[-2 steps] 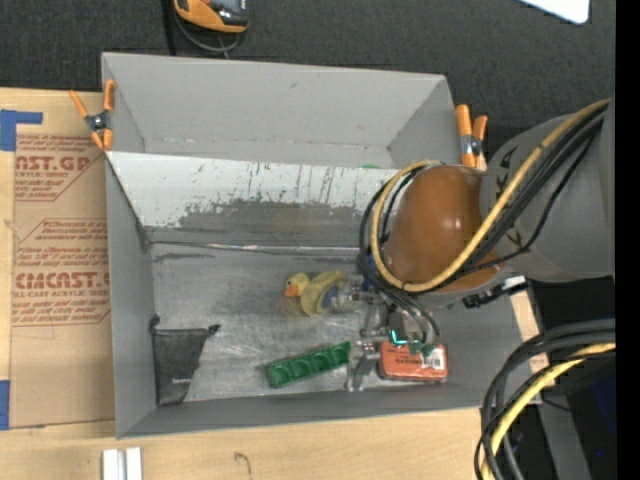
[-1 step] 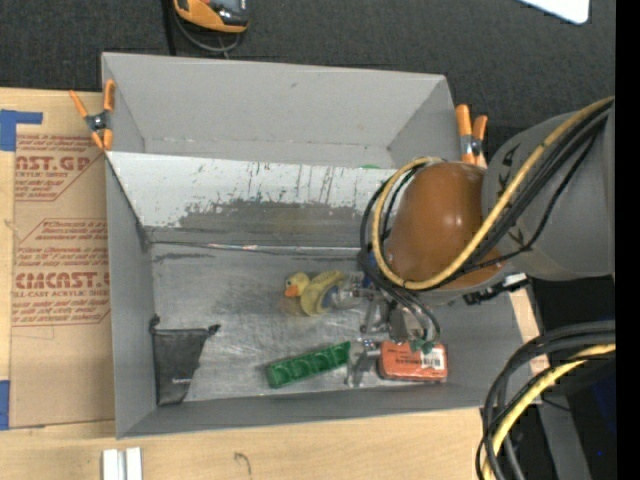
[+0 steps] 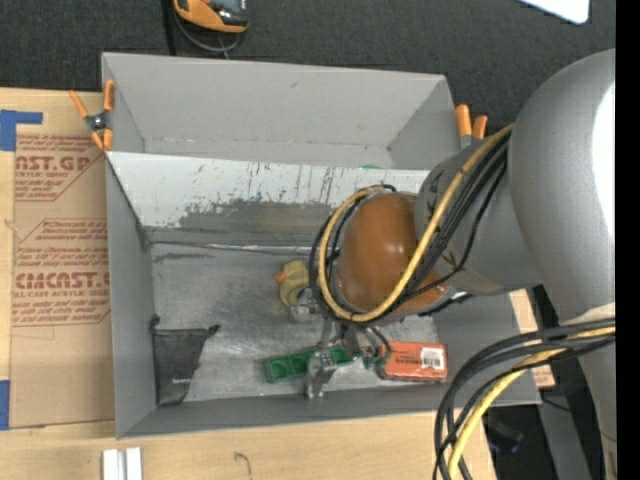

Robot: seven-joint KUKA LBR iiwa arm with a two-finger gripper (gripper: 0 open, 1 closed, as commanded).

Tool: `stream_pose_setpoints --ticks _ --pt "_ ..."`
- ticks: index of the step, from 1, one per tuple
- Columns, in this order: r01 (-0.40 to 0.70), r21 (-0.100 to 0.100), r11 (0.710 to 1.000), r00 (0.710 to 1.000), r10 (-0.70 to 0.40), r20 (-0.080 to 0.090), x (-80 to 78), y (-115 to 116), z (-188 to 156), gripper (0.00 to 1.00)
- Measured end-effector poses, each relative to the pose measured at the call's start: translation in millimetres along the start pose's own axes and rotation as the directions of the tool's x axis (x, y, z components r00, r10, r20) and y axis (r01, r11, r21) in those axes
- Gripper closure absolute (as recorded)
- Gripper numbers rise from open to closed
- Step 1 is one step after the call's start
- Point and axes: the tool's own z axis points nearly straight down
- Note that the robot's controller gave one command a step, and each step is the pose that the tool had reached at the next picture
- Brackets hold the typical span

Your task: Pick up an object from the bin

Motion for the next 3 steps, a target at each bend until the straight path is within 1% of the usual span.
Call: stream_pose_setpoints --ticks 1,2,3 --pt "0.079 -0.001 0.997 0.997 -0.079 -0.022 3.7 6.4 -48.5 0.00" --pt "0.008 -0.001 1.000 1.000 -0.008 -0.017 -0.1 2.1 -7.4 0.00" --pt "-0.026 -0.004 1.000 1.000 0.026 -0.001 -6.9 -0.3 7.9 0.00"
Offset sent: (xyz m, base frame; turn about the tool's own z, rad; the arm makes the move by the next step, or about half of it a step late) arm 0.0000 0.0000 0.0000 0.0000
